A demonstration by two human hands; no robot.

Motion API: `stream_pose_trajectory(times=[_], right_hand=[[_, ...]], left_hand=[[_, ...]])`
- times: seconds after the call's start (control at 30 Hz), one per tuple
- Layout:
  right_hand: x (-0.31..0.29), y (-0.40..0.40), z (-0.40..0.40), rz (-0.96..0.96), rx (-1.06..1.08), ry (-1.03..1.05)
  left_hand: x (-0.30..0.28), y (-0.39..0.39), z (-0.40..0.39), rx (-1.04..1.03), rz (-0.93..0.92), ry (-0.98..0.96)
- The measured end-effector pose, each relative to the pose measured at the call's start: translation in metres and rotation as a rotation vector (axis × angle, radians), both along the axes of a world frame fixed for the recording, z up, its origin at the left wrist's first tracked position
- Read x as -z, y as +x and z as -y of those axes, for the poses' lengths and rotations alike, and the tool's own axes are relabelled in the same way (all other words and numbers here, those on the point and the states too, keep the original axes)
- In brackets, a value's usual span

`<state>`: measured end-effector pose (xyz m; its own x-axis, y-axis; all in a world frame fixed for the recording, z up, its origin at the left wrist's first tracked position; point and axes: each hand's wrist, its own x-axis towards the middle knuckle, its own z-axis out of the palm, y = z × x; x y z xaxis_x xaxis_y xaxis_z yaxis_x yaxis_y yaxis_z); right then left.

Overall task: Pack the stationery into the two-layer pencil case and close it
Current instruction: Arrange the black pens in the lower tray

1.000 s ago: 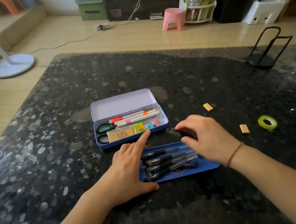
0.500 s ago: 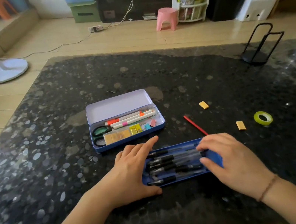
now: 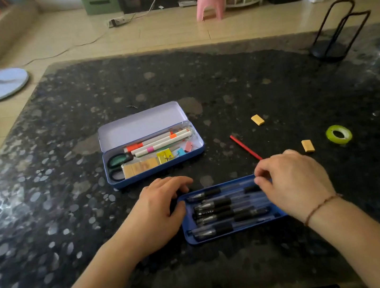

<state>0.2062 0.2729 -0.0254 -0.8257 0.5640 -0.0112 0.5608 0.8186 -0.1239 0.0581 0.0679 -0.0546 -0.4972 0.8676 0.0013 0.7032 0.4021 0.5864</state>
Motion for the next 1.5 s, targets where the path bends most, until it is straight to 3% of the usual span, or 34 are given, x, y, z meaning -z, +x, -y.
stream_pose_trajectory(times=[0.13, 0.5, 0.67, 0.83, 0.93, 1.23, 1.5], right_hand=[[0.006, -0.006, 0.008, 0.039, 0.032, 0.016], [0.011, -0.013, 0.007, -0.136, 0.066, -0.175], [0.003, -0.005, -0.008, 0.062, -0.071, -0.316], [-0.005, 0.001, -0.016, 0.146, -0.092, -0.282], [-0.006, 0.000, -0.018, 0.175, -0.151, -0.141], [0.004, -0.007, -0.005, 0.031, -0.210, -0.172], [0.004, -0.004, -0.001, 0.025, -0.247, -0.105]], left_hand=[[0.001, 0.001, -0.001, -0.050, -0.032, 0.030], [-0.003, 0.004, -0.002, -0.018, -0.125, 0.089], [-0.004, 0.005, -0.002, -0.037, -0.158, 0.121], [-0.004, 0.005, -0.002, -0.046, -0.139, 0.145], [-0.004, 0.004, -0.001, -0.020, -0.122, 0.103], [-0.006, 0.007, -0.004, -0.104, -0.057, 0.069], [-0.007, 0.016, -0.006, -0.137, -0.163, 0.007]])
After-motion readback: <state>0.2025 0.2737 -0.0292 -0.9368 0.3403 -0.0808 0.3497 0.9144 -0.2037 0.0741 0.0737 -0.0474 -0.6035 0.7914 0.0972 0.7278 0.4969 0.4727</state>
